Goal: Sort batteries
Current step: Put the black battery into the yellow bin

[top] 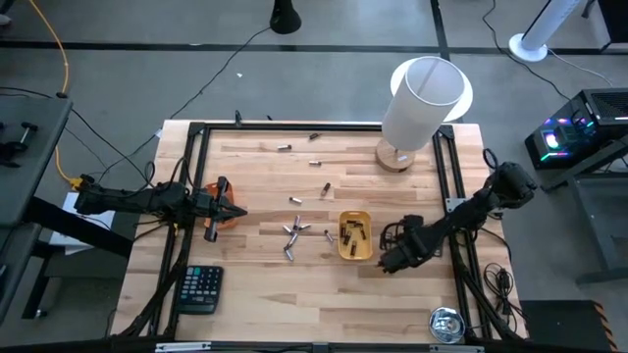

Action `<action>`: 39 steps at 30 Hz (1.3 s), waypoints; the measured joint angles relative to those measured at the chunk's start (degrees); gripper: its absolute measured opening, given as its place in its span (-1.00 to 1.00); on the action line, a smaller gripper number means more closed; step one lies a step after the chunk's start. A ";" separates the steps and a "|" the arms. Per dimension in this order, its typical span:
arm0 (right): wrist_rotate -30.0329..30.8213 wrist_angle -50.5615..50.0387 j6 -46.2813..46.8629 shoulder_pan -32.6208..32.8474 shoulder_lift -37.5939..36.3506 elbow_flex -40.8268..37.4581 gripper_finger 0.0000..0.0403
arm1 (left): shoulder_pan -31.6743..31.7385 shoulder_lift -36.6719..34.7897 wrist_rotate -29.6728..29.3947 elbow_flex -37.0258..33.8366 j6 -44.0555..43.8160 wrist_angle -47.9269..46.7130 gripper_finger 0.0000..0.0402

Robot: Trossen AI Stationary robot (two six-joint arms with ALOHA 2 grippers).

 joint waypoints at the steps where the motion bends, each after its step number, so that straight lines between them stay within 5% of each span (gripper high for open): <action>1: 0.38 -0.56 0.01 -0.01 -0.47 0.34 -0.93 | -0.01 -0.02 0.00 0.00 -0.02 0.04 -1.00; 9: 3.94 -10.78 0.01 -0.88 -5.83 3.72 -0.99 | 0.00 -0.02 0.02 0.00 0.00 0.07 -1.00; 17: 8.15 -1.23 -0.46 -1.55 -6.51 3.15 -0.97 | -0.01 -0.02 0.02 0.00 0.00 0.06 -1.00; 32: 5.55 16.73 -19.30 -12.36 -1.53 0.59 -0.29 | 0.01 -0.04 0.02 0.00 -0.01 0.06 -1.00; 39: 3.29 18.37 -24.15 -16.39 -0.48 0.59 -0.22 | 0.00 -0.04 0.02 0.00 -0.01 0.07 -1.00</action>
